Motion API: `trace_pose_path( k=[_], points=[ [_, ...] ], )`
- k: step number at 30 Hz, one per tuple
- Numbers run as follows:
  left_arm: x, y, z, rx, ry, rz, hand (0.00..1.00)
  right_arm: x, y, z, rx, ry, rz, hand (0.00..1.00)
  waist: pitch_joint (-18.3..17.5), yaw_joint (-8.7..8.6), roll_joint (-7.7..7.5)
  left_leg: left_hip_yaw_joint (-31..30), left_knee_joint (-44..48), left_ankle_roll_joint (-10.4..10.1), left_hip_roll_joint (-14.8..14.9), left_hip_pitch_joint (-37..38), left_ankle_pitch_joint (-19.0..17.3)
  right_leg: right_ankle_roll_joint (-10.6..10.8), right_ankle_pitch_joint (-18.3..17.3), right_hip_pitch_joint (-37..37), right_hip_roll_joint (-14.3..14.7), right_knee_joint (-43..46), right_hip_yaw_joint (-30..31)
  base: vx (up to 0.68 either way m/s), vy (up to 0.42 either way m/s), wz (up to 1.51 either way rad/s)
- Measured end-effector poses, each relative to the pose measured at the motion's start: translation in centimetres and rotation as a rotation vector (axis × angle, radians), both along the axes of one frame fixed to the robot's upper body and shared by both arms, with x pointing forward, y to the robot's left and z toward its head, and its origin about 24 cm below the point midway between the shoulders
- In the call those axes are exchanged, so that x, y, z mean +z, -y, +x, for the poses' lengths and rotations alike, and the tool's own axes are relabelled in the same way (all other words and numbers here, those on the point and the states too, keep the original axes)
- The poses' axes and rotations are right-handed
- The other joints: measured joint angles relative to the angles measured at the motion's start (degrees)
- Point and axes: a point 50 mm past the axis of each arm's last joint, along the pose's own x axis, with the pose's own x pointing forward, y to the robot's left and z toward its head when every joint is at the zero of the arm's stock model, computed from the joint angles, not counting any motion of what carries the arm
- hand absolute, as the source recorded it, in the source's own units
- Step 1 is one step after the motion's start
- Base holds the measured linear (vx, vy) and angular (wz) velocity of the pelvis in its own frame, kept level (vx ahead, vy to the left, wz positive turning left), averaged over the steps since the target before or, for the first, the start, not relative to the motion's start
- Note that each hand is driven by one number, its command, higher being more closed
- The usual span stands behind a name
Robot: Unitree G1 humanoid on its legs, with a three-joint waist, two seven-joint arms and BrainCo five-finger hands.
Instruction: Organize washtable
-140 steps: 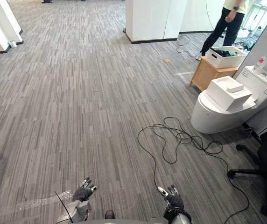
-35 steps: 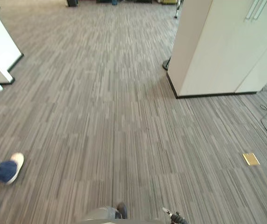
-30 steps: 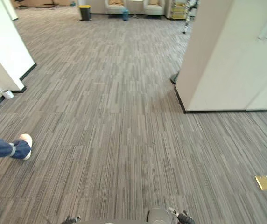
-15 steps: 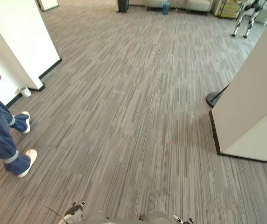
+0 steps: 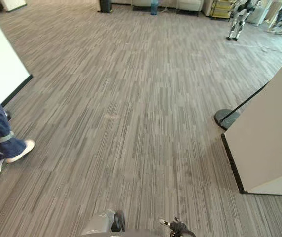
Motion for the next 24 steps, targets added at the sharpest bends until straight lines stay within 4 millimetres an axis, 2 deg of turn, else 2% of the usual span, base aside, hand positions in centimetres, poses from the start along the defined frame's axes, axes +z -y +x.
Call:
trace_pose_path(
  k=[2, 3, 4, 6, 7, 8, 9, 10, 11, 12, 13, 14, 15, 16, 17, 18, 19, 20, 21, 22, 23, 24],
  points=[
    [0.1, 0.3, 1.6, -0.065, 0.018, 0.000, 0.00, 0.3, 0.4, 0.4, -0.086, 0.045, 0.010, 0.00, 0.6, -1.78, 0.62, -1.5, -4.0, -1.0, -0.1, 4.5, -0.3, -0.7, -1.9, -5.7, 0.9, -8.1, -3.5, 0.52, 0.077, 0.49],
    [0.2, 1.1, 2.9, -0.103, 0.038, -0.024, 0.00, 0.4, 0.9, 0.1, -0.155, 0.051, 0.014, 0.00, 1.2, -2.99, 0.11, -2.3, -5.6, -1.9, -0.2, 7.4, -1.4, -1.4, -1.6, -9.0, 0.8, -18.9, -5.7, 0.56, -0.008, 0.73],
    [0.2, 2.4, 3.7, -0.123, 0.054, -0.058, 0.00, 0.3, 1.2, -0.6, -0.198, 0.042, 0.018, 0.00, 1.2, -3.06, 0.23, -3.2, -6.9, -2.4, -0.4, 10.0, -2.6, -2.6, 1.1, -11.0, 0.7, -31.6, -7.8, 0.60, -0.027, 0.63],
    [0.2, 3.0, 4.2, -0.149, 0.064, -0.074, 0.00, 0.1, 1.3, -1.5, -0.224, 0.013, 0.025, 0.00, 1.3, -3.12, 0.38, -3.4, -7.5, -3.6, 0.0, 12.7, -5.0, -4.4, 5.6, -12.3, 1.4, -46.1, -9.4, 0.75, -0.087, 0.38],
    [0.0, 3.5, 3.5, -0.130, 0.043, -0.091, 0.00, -0.2, 1.4, -3.1, -0.238, -0.030, 0.027, 0.00, 1.2, -3.74, 1.28, -3.8, -6.7, -6.3, 1.3, 16.0, -7.1, -6.5, 6.6, -13.1, 2.4, -50.3, -10.6, 0.84, -0.125, 0.48],
    [-0.1, 3.3, 3.3, -0.125, 0.041, -0.094, 0.00, -0.4, 1.3, -3.8, -0.244, -0.052, 0.033, 0.00, 1.1, -4.14, 0.80, -4.1, -4.2, -6.8, 1.7, 16.2, -7.4, -8.5, 8.6, -13.2, 2.3, -49.2, -10.4, 1.11, -0.246, 0.56],
    [-0.1, 3.5, 3.2, -0.122, 0.041, -0.106, 0.00, -0.4, 1.5, -4.2, -0.254, -0.065, 0.036, 0.00, 0.7, -5.08, 2.10, -5.0, 4.3, -8.1, 4.4, 14.9, -7.9, -12.1, 14.8, -12.8, 3.1, -45.4, -11.0, 0.95, -0.245, 0.24],
    [-0.2, 3.9, 2.9, -0.083, 0.032, -0.126, 0.00, -0.3, 2.2, -4.8, -0.266, -0.064, 0.018, 0.00, -0.2, -4.96, 3.14, -5.7, 16.1, -9.7, 7.3, 11.2, -5.2, -12.6, 16.8, -12.6, 3.8, -41.6, -11.7, 0.96, -0.266, -0.01],
    [-0.3, 4.2, 2.8, -0.046, 0.034, -0.144, 0.00, -0.1, 2.7, -4.7, -0.265, -0.057, 0.002, 0.00, -0.1, -4.73, 4.69, -6.1, 22.1, -8.4, 8.6, 8.9, -1.9, -12.9, 14.4, -12.2, 5.4, -39.8, -12.0, 0.94, -0.207, -0.50],
    [-0.5, 4.5, 2.2, 0.053, 0.030, -0.179, 0.00, 0.2, 3.3, -4.2, -0.256, -0.041, -0.018, 0.00, -0.2, -4.67, 6.48, -6.6, 32.6, -6.6, 10.5, 4.2, 11.8, -13.9, 10.2, -10.3, 8.1, -38.4, -11.0, 1.12, -0.211, -1.05],
    [-0.6, 4.2, 1.2, 0.121, 0.010, -0.189, 0.00, 0.3, 3.3, -3.3, -0.245, -0.021, -0.023, 0.00, 0.0, -4.08, 6.64, -5.4, 40.1, -7.0, 12.6, 0.5, 25.4, -14.7, 7.6, -7.1, 10.8, -39.2, -7.6, 1.11, -0.185, -1.25],
    [-0.6, 3.8, 1.0, 0.150, 0.015, -0.189, 0.00, 0.3, 3.3, -2.9, -0.244, -0.020, -0.023, 0.00, 0.3, -3.81, 6.42, -3.7, 44.4, -6.6, 13.8, -1.3, 24.2, -15.1, 6.9, -4.8, 12.1, -40.4, -6.0, 0.93, -0.124, -1.51],
    [-0.5, 3.3, 1.3, 0.167, 0.030, -0.182, 0.00, 0.1, 3.1, -2.9, -0.247, -0.036, -0.012, 0.00, 0.7, -2.74, 5.88, 0.1, 51.5, -5.2, 16.6, -4.3, 19.6, -15.8, 6.4, 1.3, 13.8, -43.8, -2.3, 0.75, -0.078, -1.24],
    [-0.4, 2.8, 1.5, 0.181, 0.049, -0.171, 0.00, 0.0, 2.8, -2.7, -0.246, -0.043, -0.001, 0.00, 1.3, -2.21, 5.02, 1.6, 53.4, -4.6, 17.3, -5.3, 16.9, -15.8, 6.4, 4.7, 14.1, -45.8, -0.3, 0.89, -0.070, -1.49],
    [-0.1, 2.0, 1.9, 0.213, 0.083, -0.150, 0.00, -0.1, 2.1, -1.8, -0.222, -0.046, 0.016, 0.00, 2.0, -1.36, 3.08, 3.8, 53.9, -4.1, 17.2, -8.5, 11.9, -15.9, 6.4, 10.9, 13.8, -50.4, 3.7, 0.82, -0.017, -1.30],
    [0.1, 1.6, 2.2, 0.239, 0.098, -0.137, 0.00, -0.1, 1.7, -1.4, -0.201, -0.048, 0.018, 0.00, 2.3, -1.45, 2.24, 4.6, 51.4, -4.9, 17.2, -13.2, 8.3, -15.8, 6.4, 15.8, 13.0, -54.5, 5.8, 0.77, 0.016, -1.18],
    [0.1, 1.5, 2.4, 0.260, 0.107, -0.132, 0.00, -0.1, 1.7, -1.0, -0.202, -0.042, 0.020, 0.00, 2.4, -1.46, 2.36, 5.0, 48.8, -5.6, 17.2, -15.5, 6.9, -15.8, 6.3, 17.6, 12.8, -55.9, 6.7, 0.72, 0.080, -1.01],
    [0.2, 1.4, 2.7, 0.281, 0.115, -0.128, 0.00, 0.0, 1.6, -0.2, -0.198, -0.029, 0.025, 0.00, 2.5, -1.35, 2.46, 5.6, 41.2, -7.0, 16.9, -19.3, 4.8, -14.2, 5.4, 20.8, 12.0, -57.8, 8.3, 0.67, 0.122, -0.98],
    [0.2, 1.5, 2.7, 0.299, 0.115, -0.125, 0.00, 0.1, 1.4, 0.4, -0.213, -0.012, 0.036, 0.00, 2.9, -1.19, 2.70, 5.8, 31.1, -6.7, 15.5, -21.6, 4.4, -11.5, 3.8, 23.5, 10.9, -58.5, 9.2, 0.79, 0.182, -0.95],
    [0.2, 1.5, 2.7, 0.306, 0.112, -0.122, 0.00, 0.1, 1.3, 0.5, -0.218, -0.008, 0.040, 0.00, 2.9, -1.21, 2.84, 4.7, 25.3, -6.9, 14.1, -22.4, 4.6, -10.5, 3.2, 25.0, 10.3, -58.7, 9.7, 0.79, 0.236, -0.79],
    [0.1, 1.7, 2.6, 0.319, 0.106, -0.122, 0.00, 0.0, 1.2, 0.1, -0.230, -0.011, 0.041, 0.00, 3.0, -1.20, 3.09, -0.2, 12.0, -8.7, 10.5, -23.0, 6.2, -8.6, 2.0, 27.6, 9.2, -58.8, 10.7, 0.67, 0.239, -0.62],
    [0.1, 1.9, 2.6, 0.311, 0.104, -0.127, 0.00, -0.1, 1.2, -0.8, -0.245, -0.024, 0.041, 0.00, 2.6, -1.18, 3.86, -5.7, 0.2, -10.9, 8.2, -23.0, 8.5, -7.8, 1.3, 30.1, 8.9, -58.9, 11.1, 0.72, 0.303, -0.57]
  ],
)
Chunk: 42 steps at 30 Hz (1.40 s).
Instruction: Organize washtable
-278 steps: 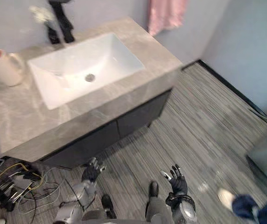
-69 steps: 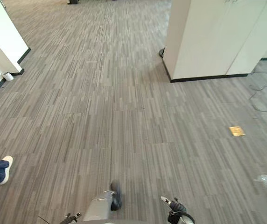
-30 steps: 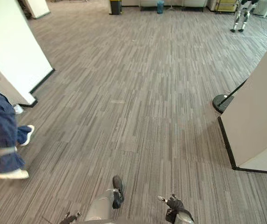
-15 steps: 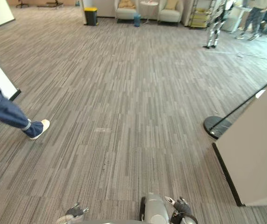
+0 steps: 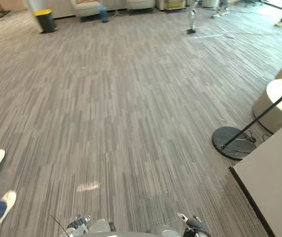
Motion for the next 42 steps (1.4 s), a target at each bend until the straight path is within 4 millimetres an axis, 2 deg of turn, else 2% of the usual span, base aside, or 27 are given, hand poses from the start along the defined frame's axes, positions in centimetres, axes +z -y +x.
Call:
trace_pose_path(
  k=[1, 2, 3, 4, 5, 6, 7, 8, 9, 10, 12, 13, 14, 15, 16, 17, 18, 19, 20, 21, 22, 23, 25, 28, 30, 34, 42],
  points=[
    [0.0, 0.1, 0.0, 0.000, 0.000, -0.004, 0.00, -0.1, 0.0, -0.6, -0.004, -0.012, 0.000, 0.00, -0.2, 0.12, 0.43, -2.1, -3.5, 0.3, -0.2, -0.4, 0.8, 0.7, -0.6, 1.3, 0.0, 0.0, 0.2, 0.79, 0.385, -0.65],
    [0.0, 0.2, -0.1, 0.013, 0.001, -0.011, 0.00, -0.2, 0.3, -1.5, -0.023, -0.025, -0.006, 0.00, -0.5, 0.83, 1.09, -3.7, -4.4, 1.8, 0.1, -1.6, 3.6, 1.4, -2.4, 3.8, 0.0, 0.5, 1.5, 0.97, 0.499, -0.72],
    [-0.1, 0.1, -0.3, 0.016, -0.002, -0.008, 0.00, -0.4, 0.3, -2.2, -0.027, -0.044, -0.007, 0.00, -1.8, 1.50, 0.69, -3.4, 0.1, 5.7, -0.8, -2.4, 11.5, 2.3, -4.2, 4.6, -1.6, 2.8, 2.9, 0.81, 0.445, -0.62],
    [0.1, -0.6, -0.2, 0.013, 0.003, 0.015, 0.00, -0.6, -0.1, -2.9, -0.034, -0.068, 0.006, 0.00, -3.4, 1.12, -1.92, -2.6, 3.7, 6.6, -2.4, -3.7, 10.6, 2.3, -4.2, 3.2, -3.8, 6.2, 3.1, 0.61, 0.347, -0.37],
    [0.2, -1.1, -0.1, 0.014, 0.007, 0.031, 0.00, -0.9, -0.6, -3.6, -0.031, -0.099, 0.026, 0.00, -4.6, 1.26, -3.92, -1.2, 6.6, 7.7, -3.8, -4.1, 7.4, 2.5, -4.0, 0.5, -5.4, 12.2, 3.7, 0.64, 0.367, -0.24],
    [0.2, -1.6, -0.3, 0.019, 0.004, 0.046, 0.00, -1.1, -1.1, -4.3, -0.045, -0.130, 0.053, 0.00, -5.0, 1.52, -5.47, 0.3, 9.7, 8.9, -5.6, -3.7, 4.1, 4.1, -2.1, -3.1, -6.8, 21.5, 4.1, 0.78, 0.431, -0.24],
    [0.2, -1.8, -0.4, 0.018, 0.000, 0.050, 0.00, -1.2, -1.2, -4.5, -0.063, -0.136, 0.063, 0.00, -5.1, 1.24, -6.10, 0.7, 10.6, 9.7, -6.6, -2.7, 2.5, 4.8, 0.5, -4.5, -7.1, 26.5, 4.3, 0.77, 0.415, -0.06],
    [0.2, -1.8, -0.5, 0.010, -0.010, 0.049, 0.00, -1.2, -1.1, -4.9, -0.088, -0.140, 0.064, 0.00, -5.0, 0.62, -5.97, 0.9, 10.7, 10.5, -7.9, -0.7, 0.7, 7.3, 6.0, -6.7, -7.1, 32.9, 4.8, 0.76, 0.383, 0.18],
    [0.1, -1.5, -0.7, -0.005, -0.020, 0.045, 0.00, -1.2, -0.7, -4.9, -0.098, -0.138, 0.057, 0.00, -4.6, -0.21, -5.37, 0.8, 9.5, 11.4, -8.8, 3.0, -0.4, 9.8, 8.2, -9.7, -6.7, 41.6, 5.5, 0.55, 0.285, 0.15],
    [0.0, -1.1, -0.8, -0.040, -0.034, 0.052, 0.00, -1.1, -0.4, -4.6, -0.094, -0.120, 0.048, 0.00, -3.7, -0.21, -4.47, 0.6, 6.0, 11.7, -9.4, 7.9, -0.8, 10.2, 6.6, -13.6, -6.8, 47.6, 3.3, 0.57, 0.312, 0.06],
    [-0.1, -1.0, -0.9, -0.105, -0.049, 0.069, 0.00, -0.9, 0.1, -4.4, -0.083, -0.090, 0.030, 0.00, -2.7, -0.39, -3.25, -0.2, 0.6, 11.7, -9.4, 14.5, -0.8, 6.6, 2.6, -17.4, -7.0, 49.1, -1.0, 0.34, 0.195, 0.07],
    [-0.1, -0.7, -0.8, -0.162, -0.055, 0.079, 0.00, -0.9, 0.3, -5.0, -0.083, -0.097, 0.018, 0.00, -2.3, -0.53, -2.45, -1.1, -3.6, 12.0, -9.0, 19.0, -1.0, 5.2, -1.1, -20.7, -6.9, 45.6, -5.6, 0.32, 0.109, 0.19],
    [-0.1, -0.7, -0.7, -0.175, -0.056, 0.082, 0.00, -0.9, 0.3, -5.2, -0.091, -0.098, 0.018, 0.00, -2.3, -0.46, -2.57, -1.5, -5.0, 12.3, -8.8, 20.6, -1.2, 4.8, -2.2, -21.8, -6.7, 43.0, -7.1, 0.37, 0.056, 0.32],
    [-0.1, -0.5, -0.6, -0.192, -0.054, 0.081, 0.00, -0.9, 0.3, -5.5, -0.086, -0.102, 0.013, 0.00, -2.4, -0.49, -2.65, -2.4, -6.6, 12.0, -8.3, 22.6, -1.5, 4.5, -3.9, -23.9, -6.1, 36.2, -9.3, 0.30, -0.007, 0.29],
    [-0.1, -0.3, -0.6, -0.196, -0.053, 0.078, 0.00, -0.9, 0.2, -5.6, -0.089, -0.104, 0.014, 0.00, -2.4, -0.50, -2.59, -2.8, -7.0, 11.8, -7.8, 23.3, -1.8, 4.7, -4.3, -25.0, -5.6, 32.7, -9.8, 0.31, -0.045, 0.35],
    [-0.2, -0.1, -0.7, -0.184, -0.054, 0.072, 0.00, -0.9, 0.3, -5.9, -0.089, -0.109, 0.009, 0.00, -2.4, -0.55, -2.39, -3.3, -7.0, 10.5, -6.7, 24.1, -2.3, 4.6, -4.0, -26.7, -4.0, 24.6, -9.7, 0.32, -0.055, 0.30],
    [-0.2, -0.2, -1.0, -0.156, -0.059, 0.073, 0.00, -0.9, -0.1, -6.3, -0.066, -0.121, 0.012, 0.00, -2.6, -0.54, -2.67, -3.1, -6.3, 9.1, -6.0, 24.5, -3.2, 3.5, -1.5, -27.0, -2.5, 15.9, -8.3, 0.31, -0.064, 0.31],
    [-0.2, -0.5, -1.4, -0.127, -0.063, 0.074, 0.00, -1.0, -0.3, -6.6, -0.054, -0.131, 0.015, 0.00, -2.9, -0.44, -3.18, -2.8, -5.9, 8.5, -6.0, 24.5, -3.6, 2.4, 1.2, -27.0, -2.6, 12.4, -7.8, 0.33, -0.092, 0.38],
    [-0.1, -1.0, -1.8, -0.083, -0.065, 0.083, 0.00, -1.1, -0.9, -6.9, -0.034, -0.146, 0.021, 0.00, -3.7, -0.35, -4.74, -2.5, -5.6, 7.3, -6.6, 25.1, -4.4, 2.8, 8.8, -26.6, -4.0, 8.7, -7.4, 0.38, -0.146, 0.36],
    [-0.3, -0.7, -2.3, -0.051, -0.070, 0.069, 0.00, -1.0, -0.4, -7.3, -0.020, -0.160, 0.009, 0.00, -4.1, -0.25, -4.44, -2.4, -5.3, 6.3, -5.4, 26.0, -5.1, 2.2, 10.4, -25.5, -3.4, 8.6, -8.8, 0.38, -0.157, 0.35],
    [-0.3, -0.5, -2.5, -0.039, -0.071, 0.064, 0.00, -1.0, -0.3, -7.3, -0.002, -0.163, 0.003, 0.00, -4.4, -0.30, -3.91, -1.9, -5.1, 5.9, -4.9, 25.9, -5.0, 2.2, 10.4, -25.0, -3.1, 7.9, -9.1, 0.36, -0.156, 0.29],
    [-0.4, 0.1, -2.8, -0.018, -0.075, 0.046, 0.00, -0.9, 0.2, -7.2, 0.017, -0.160, -0.015, 0.00, -5.1, -0.32, -2.56, -0.9, -5.4, 5.3, -3.7, 25.8, -5.2, 2.1, 10.4, -24.2, -2.4, 5.9, -10.3, 0.31, -0.123, 0.30],
    [-0.5, 0.9, -2.9, 0.002, -0.071, 0.025, 0.00, -0.7, 0.9, -6.9, 0.040, -0.157, -0.038, 0.00, -5.6, -0.18, -1.01, -1.0, -7.5, 3.7, -2.5, 26.6, -4.6, 1.9, 10.4, -22.6, -1.4, 3.2, -11.9, 0.32, -0.119, 0.35],
    [-0.6, 0.9, -3.1, 0.004, -0.073, 0.022, 0.00, -0.8, 0.9, -7.1, 0.042, -0.168, -0.031, 0.00, -5.5, -0.17, -1.35, -1.0, -9.4, 2.4, -2.1, 28.3, -3.6, 1.8, 10.4, -19.5, -1.1, 0.8, -13.0, 0.11, -0.057, 0.30],
    [-0.6, 0.9, -3.0, -0.012, -0.063, 0.012, 0.00, -0.8, 0.8, -7.1, 0.037, -0.164, -0.008, 0.00, -5.8, -0.17, -1.22, -1.5, -9.8, 2.6, -2.1, 28.5, -3.5, 1.0, 11.0, -18.1, -0.9, -1.5, -13.3, 0.02, -0.002, 0.16],
    [-0.5, 0.5, -3.0, -0.036, -0.058, 0.006, 0.00, -1.0, 0.6, -7.0, 0.008, -0.158, 0.027, 0.00, -5.9, -0.18, -1.62, -2.6, -11.4, 3.8, -2.3, 27.6, -2.7, 0.8, 13.3, -18.0, -0.7, -5.0, -13.4, -0.04, 0.011, 0.05],
    [-0.5, 0.5, -2.7, -0.099, -0.052, 0.007, 0.00, -1.0, 0.5, -7.2, -0.018, -0.152, 0.051, 0.00, -5.4, -0.19, -2.04, -3.1, -11.7, 4.0, -2.4, 27.8, -2.5, 0.8, 15.9, -16.1, -0.5, -8.6, -13.3, -0.09, -0.015, 0.01]
  ],
)
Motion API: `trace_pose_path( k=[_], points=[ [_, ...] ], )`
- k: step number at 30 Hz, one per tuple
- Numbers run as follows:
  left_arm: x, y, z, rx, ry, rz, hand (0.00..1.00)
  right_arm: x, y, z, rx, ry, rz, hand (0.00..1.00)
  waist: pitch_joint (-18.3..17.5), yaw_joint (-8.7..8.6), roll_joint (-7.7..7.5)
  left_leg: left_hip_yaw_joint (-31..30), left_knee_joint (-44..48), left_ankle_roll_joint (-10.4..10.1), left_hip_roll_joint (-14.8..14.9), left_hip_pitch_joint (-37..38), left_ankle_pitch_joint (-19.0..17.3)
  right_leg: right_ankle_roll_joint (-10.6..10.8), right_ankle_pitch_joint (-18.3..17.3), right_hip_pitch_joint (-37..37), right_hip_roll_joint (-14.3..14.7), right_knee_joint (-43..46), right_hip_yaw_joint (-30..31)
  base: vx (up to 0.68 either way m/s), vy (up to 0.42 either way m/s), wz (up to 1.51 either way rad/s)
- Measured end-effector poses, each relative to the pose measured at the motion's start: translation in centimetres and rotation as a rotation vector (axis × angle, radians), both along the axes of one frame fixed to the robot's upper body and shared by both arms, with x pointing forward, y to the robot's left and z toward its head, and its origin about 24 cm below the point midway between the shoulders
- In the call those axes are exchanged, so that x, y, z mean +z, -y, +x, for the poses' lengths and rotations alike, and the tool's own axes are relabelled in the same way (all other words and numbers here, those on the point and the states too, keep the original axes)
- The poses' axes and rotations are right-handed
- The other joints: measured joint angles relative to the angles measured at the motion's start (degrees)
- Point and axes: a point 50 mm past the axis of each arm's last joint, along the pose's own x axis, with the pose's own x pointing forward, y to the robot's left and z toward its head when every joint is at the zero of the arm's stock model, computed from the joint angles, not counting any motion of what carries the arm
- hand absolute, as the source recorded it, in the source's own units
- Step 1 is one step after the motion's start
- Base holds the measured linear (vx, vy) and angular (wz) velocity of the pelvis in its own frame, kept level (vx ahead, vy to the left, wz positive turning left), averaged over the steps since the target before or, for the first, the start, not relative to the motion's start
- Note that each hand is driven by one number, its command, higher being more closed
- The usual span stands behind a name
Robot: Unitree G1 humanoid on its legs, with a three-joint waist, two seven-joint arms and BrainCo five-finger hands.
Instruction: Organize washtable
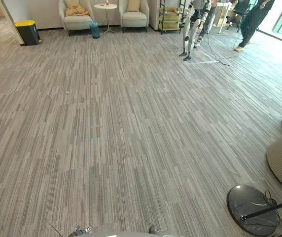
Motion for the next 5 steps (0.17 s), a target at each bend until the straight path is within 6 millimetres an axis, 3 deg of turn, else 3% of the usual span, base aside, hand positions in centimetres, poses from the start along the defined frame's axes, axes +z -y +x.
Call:
trace_pose_path(
  k=[5],
  points=[
    [0.02, 0.17, 0.21, -0.021, 0.012, -0.010, 0.00, 0.01, 0.04, -0.07, -0.002, -0.001, -0.001, 0.00, 0.1, -0.05, -0.20, 0.6, -1.0, -0.3, 0.3, -0.2, -0.3, 0.3, 0.4, 0.1, 0.7, -2.7, 1.8, -0.07, -0.016, -0.08]
  ],
)
